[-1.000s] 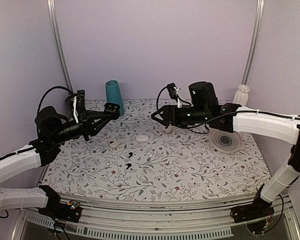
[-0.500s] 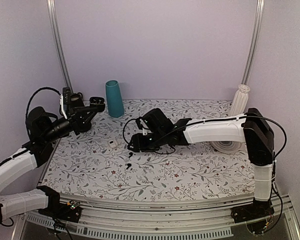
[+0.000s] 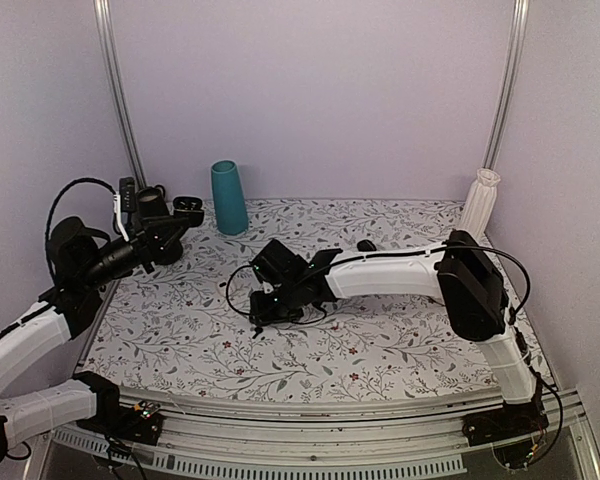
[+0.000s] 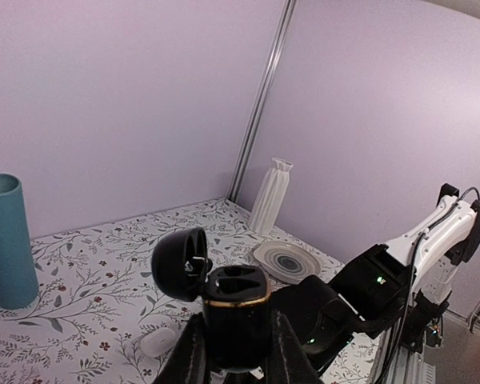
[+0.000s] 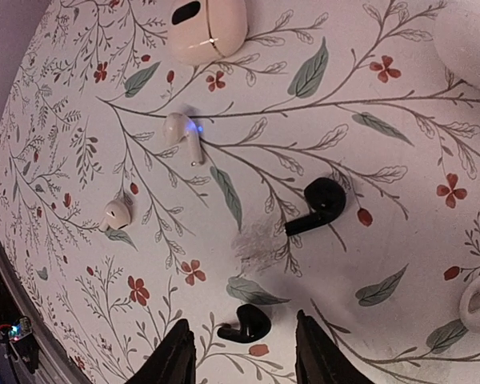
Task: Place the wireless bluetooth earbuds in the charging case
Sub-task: Adjust the left earbud at the center of the board.
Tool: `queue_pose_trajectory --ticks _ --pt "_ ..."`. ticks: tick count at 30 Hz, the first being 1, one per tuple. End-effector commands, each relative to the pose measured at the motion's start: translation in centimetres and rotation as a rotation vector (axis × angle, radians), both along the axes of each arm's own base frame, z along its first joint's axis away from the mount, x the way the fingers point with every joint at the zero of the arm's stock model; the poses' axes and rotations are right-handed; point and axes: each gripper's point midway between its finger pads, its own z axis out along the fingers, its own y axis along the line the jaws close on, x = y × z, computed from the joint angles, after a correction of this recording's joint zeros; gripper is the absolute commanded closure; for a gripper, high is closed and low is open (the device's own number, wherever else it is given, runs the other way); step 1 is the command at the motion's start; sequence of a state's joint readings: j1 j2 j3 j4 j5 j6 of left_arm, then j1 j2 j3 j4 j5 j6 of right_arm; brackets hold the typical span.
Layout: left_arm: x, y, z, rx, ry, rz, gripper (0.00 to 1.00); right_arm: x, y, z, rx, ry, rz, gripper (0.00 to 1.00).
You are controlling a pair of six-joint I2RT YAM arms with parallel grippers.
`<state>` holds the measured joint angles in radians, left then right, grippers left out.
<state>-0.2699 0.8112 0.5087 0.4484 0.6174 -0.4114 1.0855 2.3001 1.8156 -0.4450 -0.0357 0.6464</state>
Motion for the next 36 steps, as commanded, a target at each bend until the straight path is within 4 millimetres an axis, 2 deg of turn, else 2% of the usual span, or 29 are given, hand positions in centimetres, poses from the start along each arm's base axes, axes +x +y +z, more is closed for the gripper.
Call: queue_pose_trajectory --ticks 1,9,11,16,19,20,22,32,36 --pt "-0.1 0.4 -0.1 0.004 -0.017 0.004 1.0 -0.7 -0.1 -1.1 -0.084 -0.03 0.032 0.58" --pt "0.0 0.4 -0.5 0.0 -0.005 -0.001 1.0 -1.4 1.6 -0.6 -0.023 -0.06 0.134 0.58" --pt "0.0 0.4 -0.6 0.002 -0.003 -0.001 1.0 -1.6 1.8 -2.4 -0.036 -0.053 0.161 0.58" --pt "0.2 0.4 -0.8 0.002 0.008 -0.003 1.0 -1.2 1.6 -2.8 -0.03 -0.083 0.194 0.58" --pt "0.3 0.3 -0.9 0.002 0.015 -0.008 1.0 -0.7 0.8 -3.4 -0.027 -0.076 0.198 0.58" --pt "0.3 0.3 -0.9 0.003 0.016 -0.008 1.0 -0.5 0.7 -2.1 -0.001 -0.087 0.197 0.58" --pt "0.3 0.3 -1.0 0.003 0.019 -0.007 1.0 -0.7 0.6 -1.4 0.026 -0.093 0.212 0.58" --pt "0.5 0.2 -1.4 0.007 0.031 -0.007 1.0 -3.2 1.7 0.5 0.157 -0.071 0.308 0.58" --pt "0.6 0.2 -1.5 0.01 0.033 -0.006 1.0 -3.4 2.0 0.1 0.169 -0.067 0.313 0.58"
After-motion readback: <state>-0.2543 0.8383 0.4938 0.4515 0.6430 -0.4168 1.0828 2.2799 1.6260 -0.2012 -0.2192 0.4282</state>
